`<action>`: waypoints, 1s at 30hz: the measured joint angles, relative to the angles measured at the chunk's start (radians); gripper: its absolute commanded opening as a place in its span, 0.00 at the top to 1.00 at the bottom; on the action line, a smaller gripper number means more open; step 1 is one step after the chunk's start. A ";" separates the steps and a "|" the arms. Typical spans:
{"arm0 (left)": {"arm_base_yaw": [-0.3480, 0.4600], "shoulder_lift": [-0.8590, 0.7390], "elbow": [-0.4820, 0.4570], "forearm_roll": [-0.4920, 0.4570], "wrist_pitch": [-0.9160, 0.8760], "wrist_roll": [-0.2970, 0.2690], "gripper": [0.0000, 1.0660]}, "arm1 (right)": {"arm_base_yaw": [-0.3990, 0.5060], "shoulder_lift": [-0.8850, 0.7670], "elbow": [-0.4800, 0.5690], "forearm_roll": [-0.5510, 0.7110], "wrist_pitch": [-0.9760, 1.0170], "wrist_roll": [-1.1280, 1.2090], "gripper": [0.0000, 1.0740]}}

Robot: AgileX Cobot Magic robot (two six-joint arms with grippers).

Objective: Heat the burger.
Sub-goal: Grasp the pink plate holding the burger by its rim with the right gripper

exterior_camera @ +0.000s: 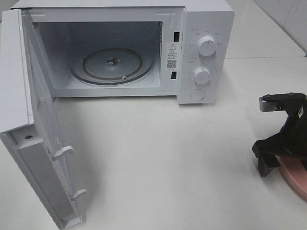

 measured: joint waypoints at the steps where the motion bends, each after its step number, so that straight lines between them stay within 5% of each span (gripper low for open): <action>1: 0.000 0.000 0.000 0.000 0.000 0.000 0.08 | 0.000 0.005 0.000 0.000 -0.003 0.000 0.16; 10: 0.000 0.000 0.000 0.000 0.000 0.000 0.08 | 0.000 0.042 -0.001 -0.006 -0.006 -0.002 0.29; 15: 0.000 0.000 0.000 0.000 0.000 0.000 0.08 | 0.000 0.043 -0.003 -0.008 -0.002 -0.001 0.55; 18: 0.000 0.000 0.000 0.000 0.000 0.000 0.08 | 0.000 0.043 -0.004 -0.008 -0.002 0.000 0.61; 20: 0.000 0.000 0.000 0.000 0.000 0.000 0.08 | 0.000 0.043 -0.006 -0.010 0.001 0.000 0.85; 22: 0.000 0.000 0.000 0.000 0.000 0.000 0.08 | 0.000 0.043 -0.005 -0.013 0.001 0.000 0.90; 23: 0.000 0.000 0.000 0.000 0.000 0.000 0.08 | 0.000 0.040 -0.005 -0.009 0.006 0.000 1.00; 30: 0.000 0.000 0.000 0.000 0.000 0.000 0.08 | 0.000 0.034 -0.007 -0.005 0.014 0.000 1.00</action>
